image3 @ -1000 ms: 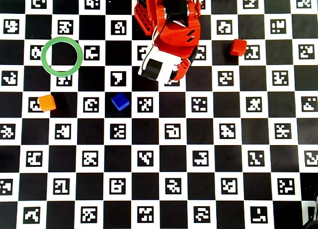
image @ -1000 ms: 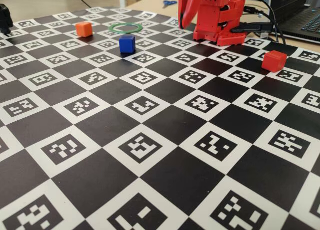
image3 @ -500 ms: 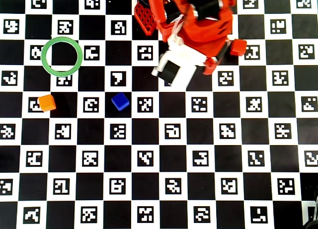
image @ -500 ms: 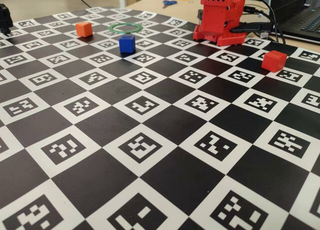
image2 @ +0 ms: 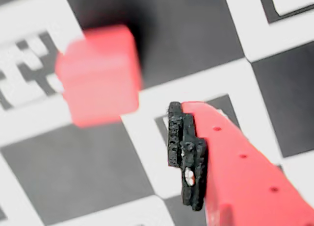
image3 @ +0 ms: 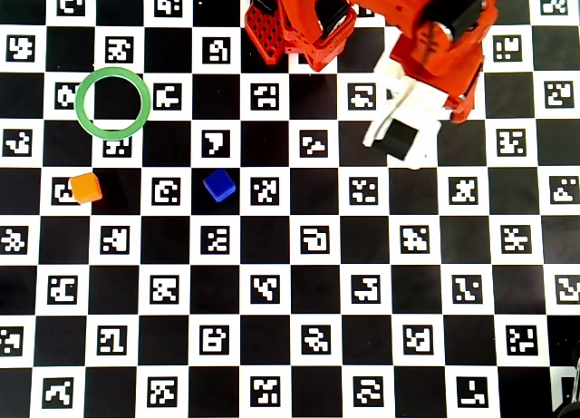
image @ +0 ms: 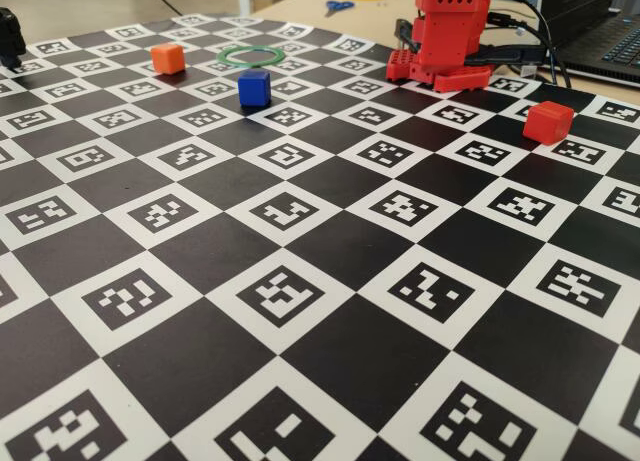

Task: Grab the red cube then put it in the green circle then put the blue cube on top and finally the orange cube on top

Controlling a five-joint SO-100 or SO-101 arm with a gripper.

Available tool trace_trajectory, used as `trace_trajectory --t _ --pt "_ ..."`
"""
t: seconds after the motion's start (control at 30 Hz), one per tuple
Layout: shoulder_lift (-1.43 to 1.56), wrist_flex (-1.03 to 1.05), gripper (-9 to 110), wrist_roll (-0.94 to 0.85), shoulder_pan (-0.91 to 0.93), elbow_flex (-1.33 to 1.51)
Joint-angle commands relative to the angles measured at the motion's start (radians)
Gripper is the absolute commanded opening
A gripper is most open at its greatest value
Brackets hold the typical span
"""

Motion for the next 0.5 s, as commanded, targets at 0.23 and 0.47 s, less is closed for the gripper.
trace_trajectory --t 0.23,0.47 --pt "-0.055 -0.112 43 0.114 -0.16 -0.008" --pt "-0.061 -0.219 48 0.104 -0.158 0.107"
